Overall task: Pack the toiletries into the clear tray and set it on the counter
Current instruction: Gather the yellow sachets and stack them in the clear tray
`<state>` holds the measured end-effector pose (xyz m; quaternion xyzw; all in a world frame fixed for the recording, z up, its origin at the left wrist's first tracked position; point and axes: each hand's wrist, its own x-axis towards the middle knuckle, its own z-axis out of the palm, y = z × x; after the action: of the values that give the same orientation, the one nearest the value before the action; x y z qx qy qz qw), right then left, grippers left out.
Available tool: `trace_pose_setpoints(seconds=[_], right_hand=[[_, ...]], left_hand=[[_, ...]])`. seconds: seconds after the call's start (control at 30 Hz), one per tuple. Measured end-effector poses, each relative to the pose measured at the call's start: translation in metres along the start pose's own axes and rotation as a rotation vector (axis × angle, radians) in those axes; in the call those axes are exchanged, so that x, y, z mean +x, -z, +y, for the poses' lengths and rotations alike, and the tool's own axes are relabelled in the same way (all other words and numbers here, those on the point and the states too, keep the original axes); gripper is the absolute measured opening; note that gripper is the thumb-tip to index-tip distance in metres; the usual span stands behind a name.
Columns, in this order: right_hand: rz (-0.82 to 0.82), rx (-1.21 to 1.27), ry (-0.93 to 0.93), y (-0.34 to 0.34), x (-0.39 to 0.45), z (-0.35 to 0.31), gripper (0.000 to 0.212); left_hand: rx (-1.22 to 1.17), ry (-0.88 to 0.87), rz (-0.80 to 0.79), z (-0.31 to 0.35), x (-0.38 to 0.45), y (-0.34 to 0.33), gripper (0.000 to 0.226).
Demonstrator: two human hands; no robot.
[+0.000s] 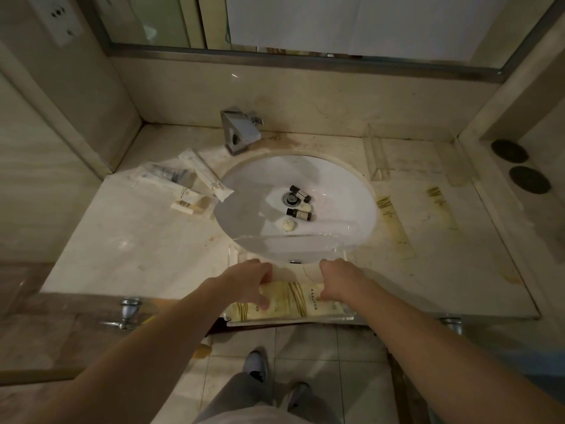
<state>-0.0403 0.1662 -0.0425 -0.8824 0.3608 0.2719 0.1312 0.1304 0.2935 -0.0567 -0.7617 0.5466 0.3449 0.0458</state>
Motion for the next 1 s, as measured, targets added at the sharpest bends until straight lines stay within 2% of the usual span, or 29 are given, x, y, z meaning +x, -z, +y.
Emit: trace_pose_setpoints(seconds=[0.13, 0.27, 0.47, 0.63, 0.73, 1.0], right_hand=[[0.010, 0.046, 0.003, 0.003, 0.001, 0.004, 0.042], [0.069, 0.086, -0.009, 0.011, 0.005, 0.001, 0.031], [0.206, 0.237, -0.025, 0.028, 0.019, -0.010, 0.019], [0.252, 0.358, -0.022, 0.032, 0.023, -0.010, 0.006], [0.297, 0.428, -0.039, 0.034, 0.022, 0.000, 0.008], [0.370, 0.631, -0.236, 0.036, 0.005, 0.057, 0.009]], left_hand=[[-0.012, -0.025, 0.029, 0.000, -0.001, -0.001, 0.056], [-0.104, -0.038, 0.102, -0.005, -0.002, 0.007, 0.051], [-0.195, 0.005, 0.205, -0.020, -0.003, 0.026, 0.028], [-0.225, 0.064, 0.336, -0.029, 0.003, 0.032, 0.011], [-0.229, 0.025, 0.382, -0.018, 0.013, 0.042, 0.009], [-0.281, -0.154, 0.354, 0.046, 0.064, 0.069, 0.007]])
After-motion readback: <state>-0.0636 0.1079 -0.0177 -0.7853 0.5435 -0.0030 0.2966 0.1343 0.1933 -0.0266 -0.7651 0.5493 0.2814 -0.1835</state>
